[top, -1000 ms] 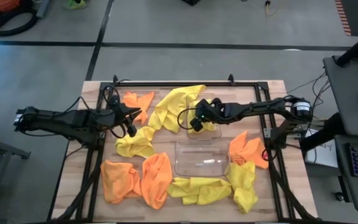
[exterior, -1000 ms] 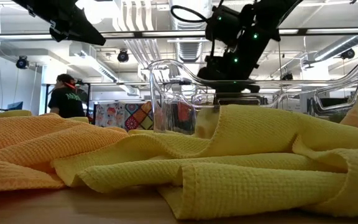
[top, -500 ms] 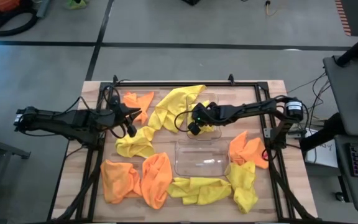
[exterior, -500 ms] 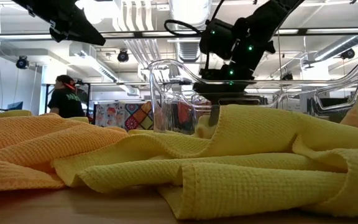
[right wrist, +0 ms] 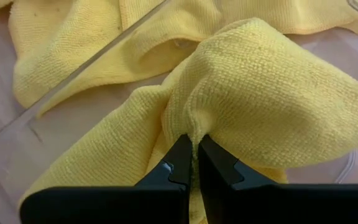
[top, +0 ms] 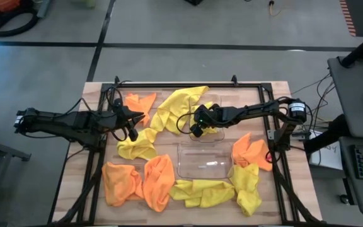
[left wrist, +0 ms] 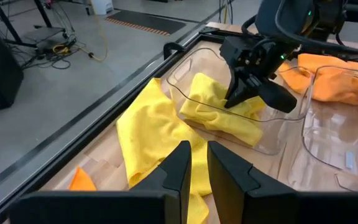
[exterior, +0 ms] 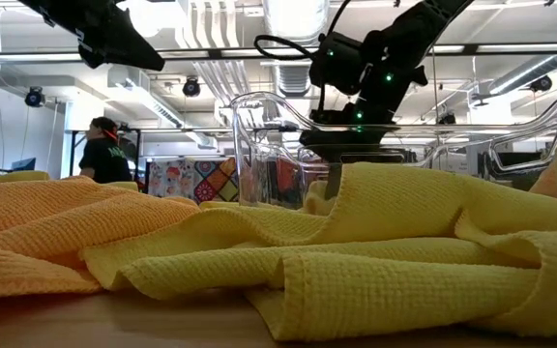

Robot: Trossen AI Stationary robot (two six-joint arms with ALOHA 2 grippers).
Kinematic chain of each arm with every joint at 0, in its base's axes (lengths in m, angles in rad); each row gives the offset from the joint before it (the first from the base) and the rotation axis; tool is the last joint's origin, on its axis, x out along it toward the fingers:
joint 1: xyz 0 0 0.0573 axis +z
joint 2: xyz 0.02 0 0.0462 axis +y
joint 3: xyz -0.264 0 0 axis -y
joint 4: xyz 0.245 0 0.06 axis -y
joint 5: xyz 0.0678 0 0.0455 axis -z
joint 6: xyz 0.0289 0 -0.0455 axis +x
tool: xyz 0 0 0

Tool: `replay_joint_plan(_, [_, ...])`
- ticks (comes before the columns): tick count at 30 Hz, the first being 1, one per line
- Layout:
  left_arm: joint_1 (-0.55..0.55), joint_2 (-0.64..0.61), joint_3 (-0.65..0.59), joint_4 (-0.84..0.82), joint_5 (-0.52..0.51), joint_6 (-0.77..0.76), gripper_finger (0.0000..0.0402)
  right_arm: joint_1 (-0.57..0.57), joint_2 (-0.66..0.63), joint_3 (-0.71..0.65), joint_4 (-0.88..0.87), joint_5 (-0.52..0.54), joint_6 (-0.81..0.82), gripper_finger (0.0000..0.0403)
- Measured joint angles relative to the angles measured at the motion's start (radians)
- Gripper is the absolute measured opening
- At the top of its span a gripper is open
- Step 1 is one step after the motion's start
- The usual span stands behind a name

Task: Sort microfiber towel by color & place in baskets
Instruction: Put the yellow towel into the top transparent bin

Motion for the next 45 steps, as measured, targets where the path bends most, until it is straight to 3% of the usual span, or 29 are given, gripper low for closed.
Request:
replay_joint_plan(15, [0.0,0.0,0.0,-0.033,0.007,-0.041,0.0038,0.0,-0.001,0.0,-0.001,-0.005,0.001,0.002])
replay_joint_plan(30, [0.0,0.0,0.0,-0.059,0.023,-0.078,0.0038,0.0,-0.031,0.014,-0.046,-0.004,0.036,0.0183])
replay_joint_plan(36, [0.0,0.0,0.0,-0.072,0.031,-0.122,0.0038,0.0,-0.053,0.038,-0.09,-0.002,0.036,0.0212])
replay_joint_plan(45, [0.0,0.0,0.0,-0.082,0.156,-0.2,0.0038,0.0,-0.059,0.121,-0.264,0.004,0.036,0.0224])
